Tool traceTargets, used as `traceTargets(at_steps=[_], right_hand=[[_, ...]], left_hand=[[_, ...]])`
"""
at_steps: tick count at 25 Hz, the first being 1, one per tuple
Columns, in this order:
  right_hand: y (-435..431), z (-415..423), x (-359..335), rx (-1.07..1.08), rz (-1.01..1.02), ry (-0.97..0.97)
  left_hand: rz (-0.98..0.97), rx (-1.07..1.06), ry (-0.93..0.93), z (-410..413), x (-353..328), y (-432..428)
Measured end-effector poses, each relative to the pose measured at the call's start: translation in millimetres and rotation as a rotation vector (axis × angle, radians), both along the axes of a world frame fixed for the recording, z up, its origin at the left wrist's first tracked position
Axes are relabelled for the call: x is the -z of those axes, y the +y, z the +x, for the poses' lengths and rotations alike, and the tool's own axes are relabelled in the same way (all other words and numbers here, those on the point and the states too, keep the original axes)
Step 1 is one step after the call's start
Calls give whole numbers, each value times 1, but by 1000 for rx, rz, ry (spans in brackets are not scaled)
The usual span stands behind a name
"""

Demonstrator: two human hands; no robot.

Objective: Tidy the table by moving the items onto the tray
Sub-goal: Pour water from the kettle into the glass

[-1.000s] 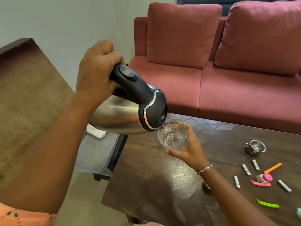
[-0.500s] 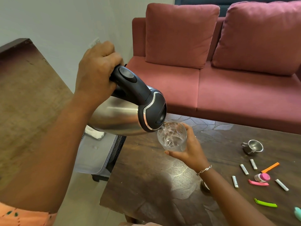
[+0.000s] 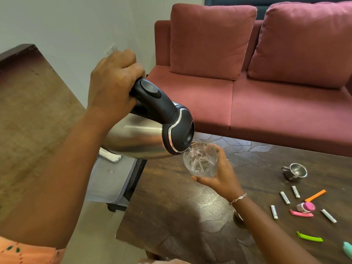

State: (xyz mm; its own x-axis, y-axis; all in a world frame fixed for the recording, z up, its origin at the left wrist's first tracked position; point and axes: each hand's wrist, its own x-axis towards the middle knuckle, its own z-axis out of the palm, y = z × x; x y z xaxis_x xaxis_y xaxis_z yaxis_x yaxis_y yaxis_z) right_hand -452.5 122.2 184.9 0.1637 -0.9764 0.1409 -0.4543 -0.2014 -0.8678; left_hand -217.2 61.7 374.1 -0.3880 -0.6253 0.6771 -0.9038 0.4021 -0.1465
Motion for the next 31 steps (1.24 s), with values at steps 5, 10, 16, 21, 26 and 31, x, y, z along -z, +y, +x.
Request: traceTargets(at_steps=[5, 10, 16, 21, 26, 31], right_hand=[[4, 2, -2, -3, 10, 7], [6, 2, -1, -7, 21, 12], [8, 1, -1, -4, 27, 14], [9, 0, -2, -5, 32, 19], [11, -1, -2, -10, 36, 23], [10, -2, -2, -9, 38, 29]], left_hand=[[-8, 4, -16, 0, -3, 3], [-36, 5, -44, 0, -4, 4], [-41, 19, -79, 0, -6, 7], [-54, 23, -105, -1, -8, 7], [-46, 4, -94, -4, -6, 9], [-47, 30, -99, -5, -6, 7]])
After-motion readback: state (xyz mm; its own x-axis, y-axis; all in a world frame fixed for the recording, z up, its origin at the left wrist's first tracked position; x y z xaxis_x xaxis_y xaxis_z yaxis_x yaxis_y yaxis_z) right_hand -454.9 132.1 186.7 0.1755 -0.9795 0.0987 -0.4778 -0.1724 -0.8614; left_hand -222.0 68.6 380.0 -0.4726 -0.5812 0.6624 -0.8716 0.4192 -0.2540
